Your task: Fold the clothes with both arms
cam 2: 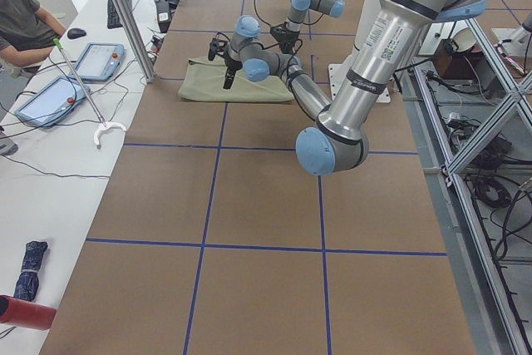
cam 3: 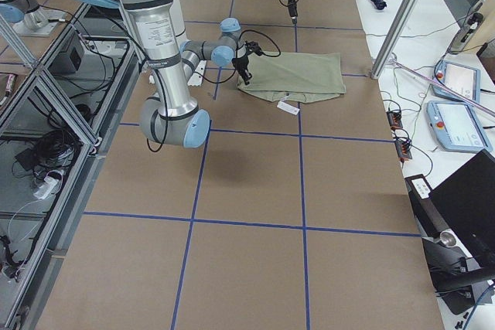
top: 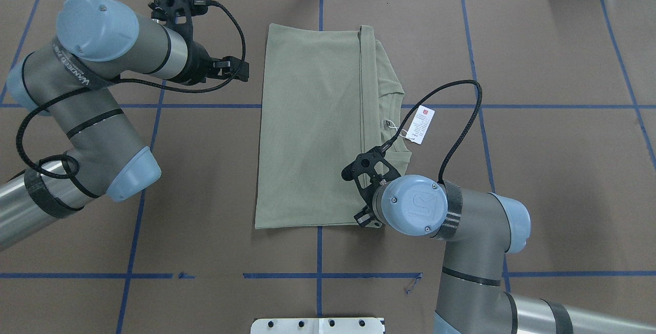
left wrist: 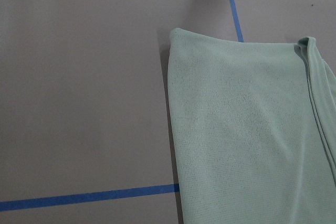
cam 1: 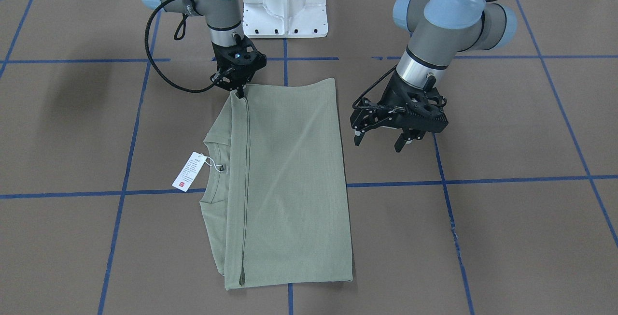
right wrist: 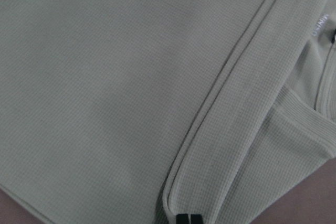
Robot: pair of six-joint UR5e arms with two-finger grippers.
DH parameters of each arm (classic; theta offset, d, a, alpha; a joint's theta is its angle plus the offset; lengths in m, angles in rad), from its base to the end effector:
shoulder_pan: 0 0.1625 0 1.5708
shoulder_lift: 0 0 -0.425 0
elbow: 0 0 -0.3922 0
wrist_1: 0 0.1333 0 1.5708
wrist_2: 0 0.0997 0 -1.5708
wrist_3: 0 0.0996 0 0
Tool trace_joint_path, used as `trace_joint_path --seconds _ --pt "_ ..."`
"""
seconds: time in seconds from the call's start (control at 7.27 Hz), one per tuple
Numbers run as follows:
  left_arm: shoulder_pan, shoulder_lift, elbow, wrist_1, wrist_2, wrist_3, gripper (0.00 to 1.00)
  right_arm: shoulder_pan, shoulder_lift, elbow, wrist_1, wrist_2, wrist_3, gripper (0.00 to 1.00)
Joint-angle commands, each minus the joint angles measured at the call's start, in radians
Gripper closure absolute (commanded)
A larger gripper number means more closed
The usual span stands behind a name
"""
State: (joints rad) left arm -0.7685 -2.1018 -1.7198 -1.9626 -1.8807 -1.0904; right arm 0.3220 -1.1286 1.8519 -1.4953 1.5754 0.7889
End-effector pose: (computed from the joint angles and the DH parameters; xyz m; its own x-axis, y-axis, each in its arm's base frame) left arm 0.3966 -0.5266 0.2402 0.5220 0.1075 -0.8461 0.2573 0.9260 0.2764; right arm -0.5430 -0.3212 0.2851 0.6903 -0.5125 0.5107 0.2439 0.8294 0.5026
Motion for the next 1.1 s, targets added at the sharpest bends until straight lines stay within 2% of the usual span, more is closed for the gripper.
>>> trace_joint_path --seconds 0.0,0.55,0.83,0.96 --pt "0.000 -0.001 -0.001 0.001 0.000 -0.002 0.00 0.008 -0.038 0.012 0.001 0.005 0.039 1.00" --pt "0.000 0.000 -0.001 -0.001 0.000 -0.002 0.00 0.005 -0.134 0.078 0.000 0.041 0.215 1.00" --pt "0.002 0.002 0.000 -0.001 0.000 0.000 0.00 0.008 -0.131 0.084 0.001 0.080 0.230 1.00" --pt "0.002 -0.003 0.000 -0.001 0.000 0.000 0.00 0.035 -0.125 0.084 0.003 0.090 0.233 0.72"
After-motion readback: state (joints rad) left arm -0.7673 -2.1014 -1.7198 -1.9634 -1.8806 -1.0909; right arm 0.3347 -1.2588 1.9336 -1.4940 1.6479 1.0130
